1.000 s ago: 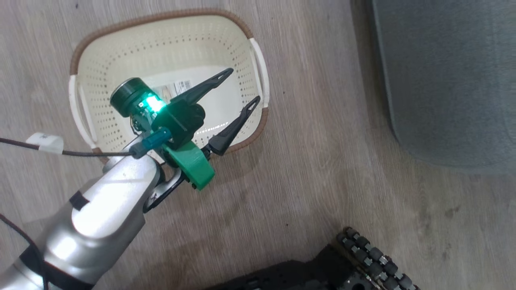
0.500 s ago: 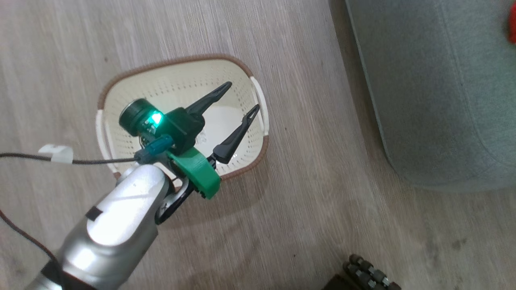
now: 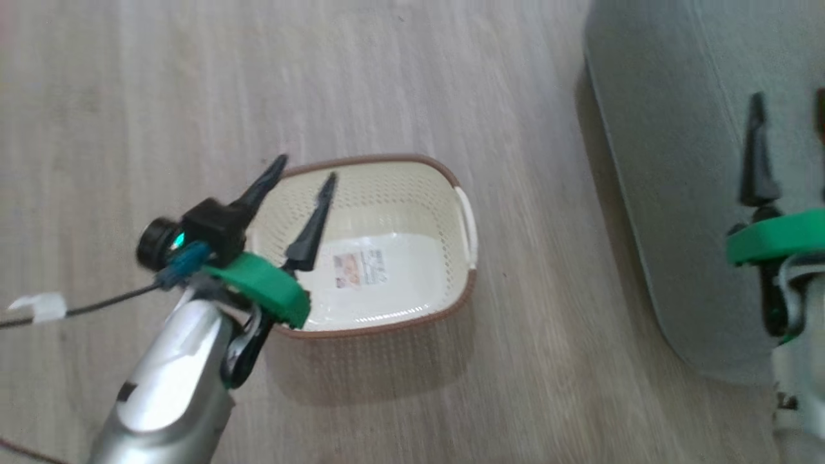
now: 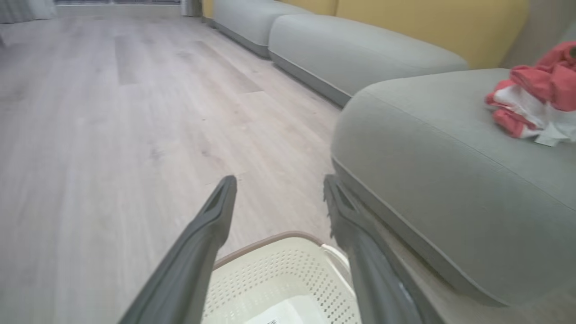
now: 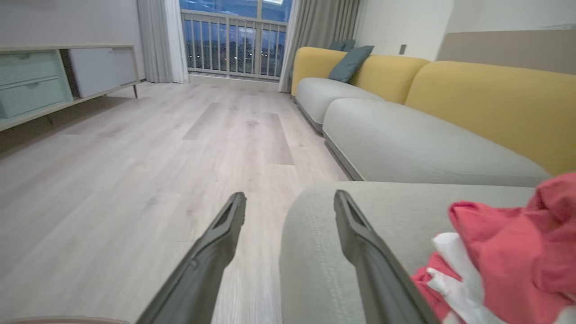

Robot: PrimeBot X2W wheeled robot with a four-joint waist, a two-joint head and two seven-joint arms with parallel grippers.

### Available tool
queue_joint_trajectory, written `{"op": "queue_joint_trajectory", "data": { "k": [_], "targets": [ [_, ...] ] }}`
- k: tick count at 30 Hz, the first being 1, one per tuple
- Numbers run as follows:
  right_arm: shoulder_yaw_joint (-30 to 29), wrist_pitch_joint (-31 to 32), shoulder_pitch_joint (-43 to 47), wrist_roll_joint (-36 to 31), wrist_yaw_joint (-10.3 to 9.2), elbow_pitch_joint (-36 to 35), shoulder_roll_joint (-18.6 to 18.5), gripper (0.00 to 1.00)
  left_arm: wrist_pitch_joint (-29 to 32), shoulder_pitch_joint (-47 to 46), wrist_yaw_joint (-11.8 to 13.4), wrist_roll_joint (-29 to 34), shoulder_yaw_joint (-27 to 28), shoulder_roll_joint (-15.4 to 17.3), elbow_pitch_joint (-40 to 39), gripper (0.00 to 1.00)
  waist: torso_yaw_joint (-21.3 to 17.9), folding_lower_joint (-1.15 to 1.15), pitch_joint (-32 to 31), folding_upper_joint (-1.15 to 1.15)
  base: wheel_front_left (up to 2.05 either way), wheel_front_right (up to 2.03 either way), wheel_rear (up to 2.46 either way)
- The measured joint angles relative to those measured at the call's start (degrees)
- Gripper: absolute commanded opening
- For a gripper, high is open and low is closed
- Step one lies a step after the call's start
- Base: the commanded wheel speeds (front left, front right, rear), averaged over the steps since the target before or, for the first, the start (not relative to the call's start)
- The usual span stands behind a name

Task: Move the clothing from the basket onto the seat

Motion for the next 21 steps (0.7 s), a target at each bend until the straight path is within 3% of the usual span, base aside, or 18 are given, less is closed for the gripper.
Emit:
{"op": "queue_joint_trajectory", "data": {
  "k": [6, 12, 21],
  "targets": [
    [4.76, 0.0, 0.98, 0.73, 0.0, 0.26, 0.62, 1.0, 0.01, 5.3, 0.62, 2.82, 8.65, -1.49, 0.42, 1.0, 4.43, 0.0, -4.12, 0.0, 0.0, 0.0, 0.0],
    [5.86, 0.0, 1.86, 1.76, 0.0, 1.52, 0.73, 1.0, 0.01, 9.11, 0.57, 6.38, 14.58, -3.37, 0.75, 1.0, 8.2, 0.0, -7.75, 0.0, 0.0, 0.0, 0.0],
    [8.47, 0.0, 5.49, 2.63, 0.0, 3.74, 1.58, 1.0, 0.0, 13.65, 0.02, 10.59, 21.7, -5.63, 0.7, 1.0, 10.42, 0.0, -12.49, 0.0, 0.0, 0.0, 0.0]
  ]
}}
